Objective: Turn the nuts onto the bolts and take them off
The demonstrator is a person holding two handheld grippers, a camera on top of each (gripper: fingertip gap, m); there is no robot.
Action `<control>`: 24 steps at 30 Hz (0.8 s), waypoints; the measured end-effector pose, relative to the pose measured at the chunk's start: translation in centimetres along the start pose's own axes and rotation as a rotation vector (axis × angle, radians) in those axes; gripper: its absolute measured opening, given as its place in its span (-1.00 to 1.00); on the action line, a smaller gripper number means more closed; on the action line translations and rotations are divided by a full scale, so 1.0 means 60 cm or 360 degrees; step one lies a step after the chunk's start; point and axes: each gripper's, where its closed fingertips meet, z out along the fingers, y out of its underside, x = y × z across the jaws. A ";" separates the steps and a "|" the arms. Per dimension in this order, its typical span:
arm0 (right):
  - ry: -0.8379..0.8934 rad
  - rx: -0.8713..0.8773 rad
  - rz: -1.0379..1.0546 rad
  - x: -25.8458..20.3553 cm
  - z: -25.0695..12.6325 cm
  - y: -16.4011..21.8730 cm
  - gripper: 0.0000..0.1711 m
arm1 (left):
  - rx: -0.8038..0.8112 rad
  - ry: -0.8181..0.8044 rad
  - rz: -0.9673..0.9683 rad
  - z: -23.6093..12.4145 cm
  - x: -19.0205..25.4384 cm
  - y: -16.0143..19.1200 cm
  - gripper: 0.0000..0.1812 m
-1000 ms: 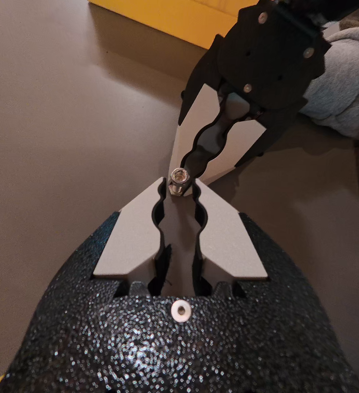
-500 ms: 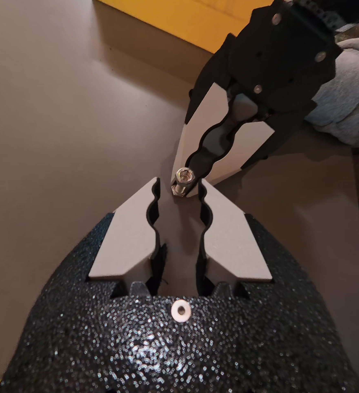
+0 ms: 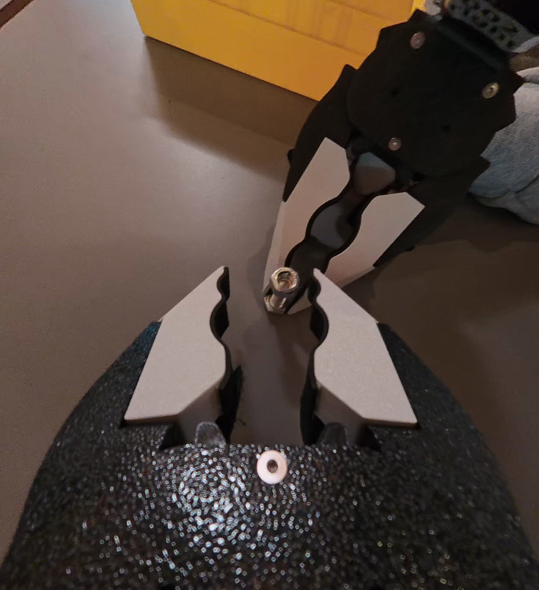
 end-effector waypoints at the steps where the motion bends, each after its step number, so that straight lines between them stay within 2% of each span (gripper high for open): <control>1: 0.0000 0.0000 0.0000 0.000 0.000 0.000 -0.81 | -0.0007 -0.0018 -0.0001 -0.003 -0.004 0.003 -0.48; 7: -0.0003 -0.0001 0.0002 0.000 0.000 0.000 -0.81 | 0.0010 -0.0086 -0.0071 -0.034 -0.024 0.015 -0.49; 10: -0.0003 -0.0001 0.0001 0.000 0.000 0.000 -0.81 | 0.0079 -0.0010 -0.0081 -0.034 -0.012 0.001 -0.48; 14: -0.0002 -0.0001 0.0000 0.000 0.000 0.000 -0.81 | -0.0054 -0.0017 -0.0030 -0.018 -0.008 0.020 -0.50; 20: -0.0005 0.0000 0.0004 0.001 0.001 0.000 -0.81 | -0.0129 0.0116 -0.0062 -0.014 0.013 0.039 -0.57; 24: -0.0002 0.0001 0.0000 0.001 0.001 0.000 -0.81 | -0.0193 0.0007 -0.0075 -0.015 -0.003 0.054 -0.59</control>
